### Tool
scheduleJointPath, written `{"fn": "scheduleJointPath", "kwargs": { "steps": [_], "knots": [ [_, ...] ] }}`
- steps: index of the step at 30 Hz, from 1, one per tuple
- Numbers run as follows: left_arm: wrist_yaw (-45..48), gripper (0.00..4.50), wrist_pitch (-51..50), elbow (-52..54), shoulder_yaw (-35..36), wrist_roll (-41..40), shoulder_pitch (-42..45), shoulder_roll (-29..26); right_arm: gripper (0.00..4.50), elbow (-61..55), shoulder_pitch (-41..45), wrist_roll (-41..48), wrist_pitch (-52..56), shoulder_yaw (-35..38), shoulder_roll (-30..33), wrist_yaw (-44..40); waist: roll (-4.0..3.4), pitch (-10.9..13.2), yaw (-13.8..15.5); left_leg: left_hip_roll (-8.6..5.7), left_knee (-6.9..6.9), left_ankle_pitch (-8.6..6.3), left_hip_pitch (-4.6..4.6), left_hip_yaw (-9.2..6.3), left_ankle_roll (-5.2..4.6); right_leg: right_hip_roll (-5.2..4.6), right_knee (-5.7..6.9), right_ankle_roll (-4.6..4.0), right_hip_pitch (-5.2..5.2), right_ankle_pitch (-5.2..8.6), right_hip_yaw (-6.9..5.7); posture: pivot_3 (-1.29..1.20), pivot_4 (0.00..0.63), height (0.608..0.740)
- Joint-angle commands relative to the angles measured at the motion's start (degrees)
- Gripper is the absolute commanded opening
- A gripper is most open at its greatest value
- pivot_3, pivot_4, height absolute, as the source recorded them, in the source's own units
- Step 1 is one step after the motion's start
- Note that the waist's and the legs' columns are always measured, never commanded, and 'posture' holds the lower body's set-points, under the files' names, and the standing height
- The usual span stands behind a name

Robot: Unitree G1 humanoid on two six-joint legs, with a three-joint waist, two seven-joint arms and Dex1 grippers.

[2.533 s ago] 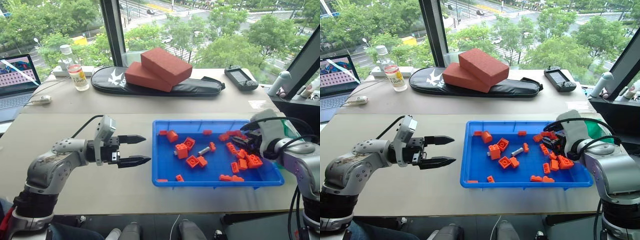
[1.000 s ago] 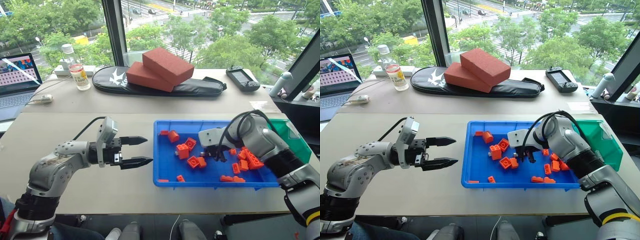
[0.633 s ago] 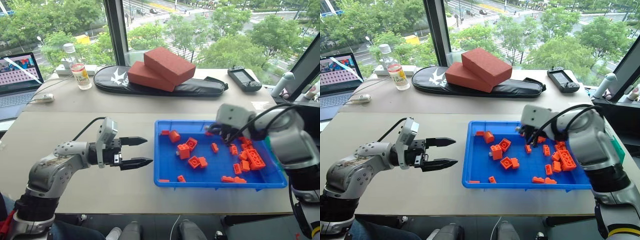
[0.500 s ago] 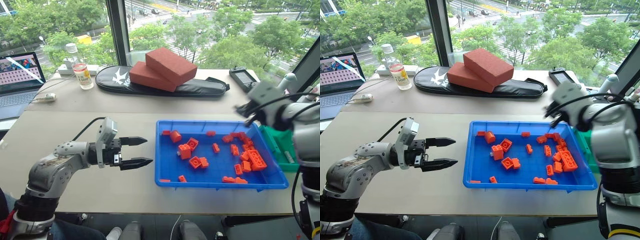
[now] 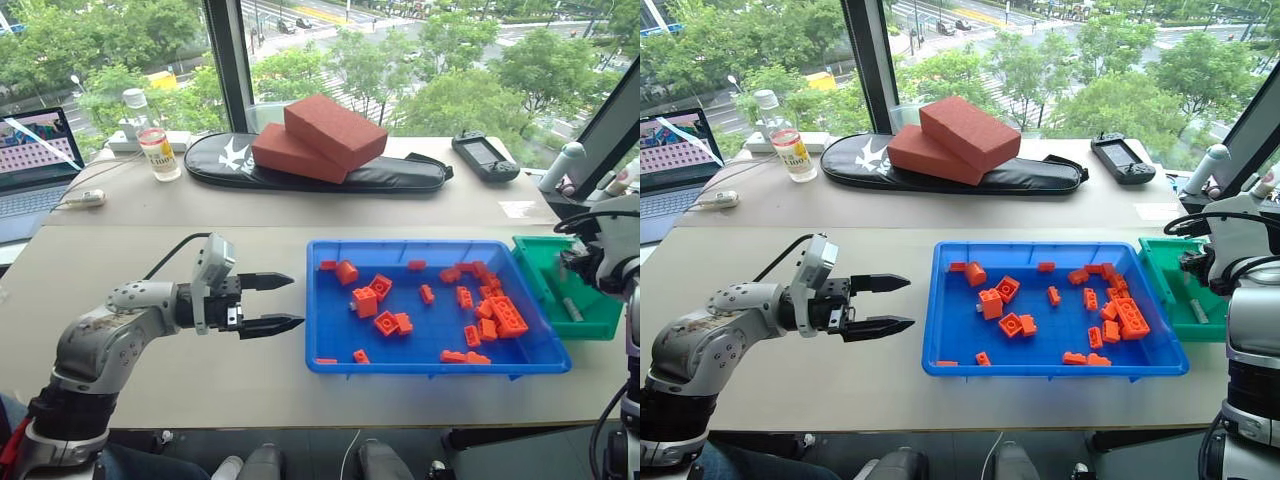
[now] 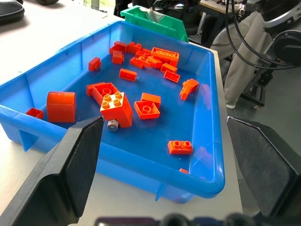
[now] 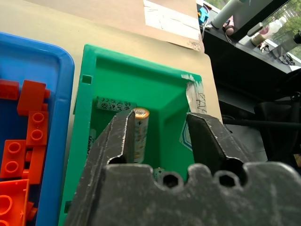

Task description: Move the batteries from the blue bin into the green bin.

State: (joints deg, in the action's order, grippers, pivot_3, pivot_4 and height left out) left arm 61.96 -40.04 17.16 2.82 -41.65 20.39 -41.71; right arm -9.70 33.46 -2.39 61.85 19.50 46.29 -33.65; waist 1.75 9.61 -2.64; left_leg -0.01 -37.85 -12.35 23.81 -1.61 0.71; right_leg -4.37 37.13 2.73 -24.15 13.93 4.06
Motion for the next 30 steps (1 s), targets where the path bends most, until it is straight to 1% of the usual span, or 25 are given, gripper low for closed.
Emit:
{"fn": "scheduleJointPath", "kwargs": {
  "steps": [1, 3, 4, 6, 9, 11, 14, 20, 23, 30],
  "knots": [
    [0.2, 4.5, 0.4, 1.0, 0.8, -0.4, 0.8, -0.6, 4.49, -12.6, 3.6, 9.2, 0.3, -6.1, -2.8, -6.0, 0.0, 0.0, -0.2, 0.02, 0.0, 0.0, 0.0, 0.0, 0.0, 0.02, 0.0, 0.0, 0.0, 0.0, 0.0, 0.0, 0.15, 0.74],
    [0.2, 4.5, 0.4, 1.1, 0.8, -0.4, 0.7, -0.6, 4.49, -17.8, 3.6, 13.4, 2.1, -10.6, -5.2, -8.2, 0.0, 0.0, -0.3, 0.07, 0.0, 0.0, -0.01, -0.03, 0.0, 0.07, 0.0, 0.0, 0.01, 0.0, -0.02, 0.0, 0.15, 0.74],
    [0.2, 4.5, 0.4, 1.2, 0.8, -0.4, 0.7, -0.6, 4.49, -20.6, 2.8, 15.4, 2.5, -14.8, -6.9, -9.2, 0.0, 0.0, -0.2, 0.09, 0.0, 0.0, -0.01, -0.05, 0.0, 0.08, 0.0, 0.0, 0.01, 0.0, -0.03, 0.0, 0.15, 0.74],
    [0.2, 4.5, 0.3, 1.3, 0.8, -0.5, 0.7, -0.7, 4.49, -23.6, 1.8, 17.5, 2.7, -19.8, -8.8, -9.9, 0.0, 0.0, 0.1, 0.04, 0.0, 0.0, 0.02, -0.09, 0.0, 0.04, -0.01, 0.0, 0.01, 0.0, -0.06, 0.0, 0.15, 0.74],
    [0.2, 4.5, 0.1, 1.5, 0.9, -0.7, 0.7, -0.7, 4.49, -23.1, 1.8, 17.6, 2.4, -26.7, -12.5, -7.6, 0.02, 0.0, 0.4, -0.03, -0.02, 0.0, 0.06, -0.14, 0.0, -0.04, -0.02, 0.01, 0.02, 0.0, -0.1, 0.0, 0.15, 0.74],
    [0.3, 4.5, 0.1, 1.5, 0.9, -0.7, 0.6, -0.7, 4.49, -22.5, 1.8, 17.5, 1.9, -29.9, -12.3, -7.8, 0.02, 0.0, 0.5, -0.06, -0.02, 0.0, 0.09, -0.13, 0.0, -0.06, -0.01, 0.01, -0.01, -0.01, -0.09, 0.0, 0.15, 0.74],
    [0.3, 4.5, 0.1, 1.5, 0.7, -0.7, 0.7, -0.7, 4.49, -19.8, 2.6, 16.5, 1.4, -32.7, -11.6, -7.4, 0.02, 0.0, 0.4, -0.04, -0.02, 0.0, 0.08, -0.15, 0.0, -0.04, -0.01, 0.01, -0.03, -0.01, -0.11, 0.0, 0.15, 0.74],
    [0.3, 4.5, 0.2, 1.5, 0.7, -0.6, 0.7, -0.6, 4.49, -14.7, 3.8, 15.6, 2.0, -35.7, -11.2, -6.0, 0.02, 0.0, 0.1, 0.0, -0.02, 0.0, 0.04, -0.15, 0.0, 0.0, 0.0, 0.01, -0.03, 0.0, -0.11, 0.0, 0.15, 0.74],
    [0.2, 4.5, 0.4, 1.6, 0.8, -0.6, 0.5, -0.6, 4.49, -13.2, 3.2, 14.8, 1.2, -37.4, -12.3, -4.7, 0.02, 0.0, 0.1, -0.01, -0.02, 0.0, 0.04, -0.15, 0.0, 0.0, 0.01, 0.01, -0.02, -0.01, -0.11, 0.0, 0.15, 0.74],
    [0.1, 4.5, 0.4, 1.9, 1.1, -0.6, 0.0, -0.8, 4.49, -9.7, 2.6, 14.2, 2.7, -36.7, -14.3, -1.0, 0.02, 0.0, 0.2, -0.02, -0.02, 0.0, 0.05, -0.15, 0.0, -0.02, 0.02, 0.01, -0.03, -0.01, -0.11, 0.0, 0.15, 0.74]
  ]
}}
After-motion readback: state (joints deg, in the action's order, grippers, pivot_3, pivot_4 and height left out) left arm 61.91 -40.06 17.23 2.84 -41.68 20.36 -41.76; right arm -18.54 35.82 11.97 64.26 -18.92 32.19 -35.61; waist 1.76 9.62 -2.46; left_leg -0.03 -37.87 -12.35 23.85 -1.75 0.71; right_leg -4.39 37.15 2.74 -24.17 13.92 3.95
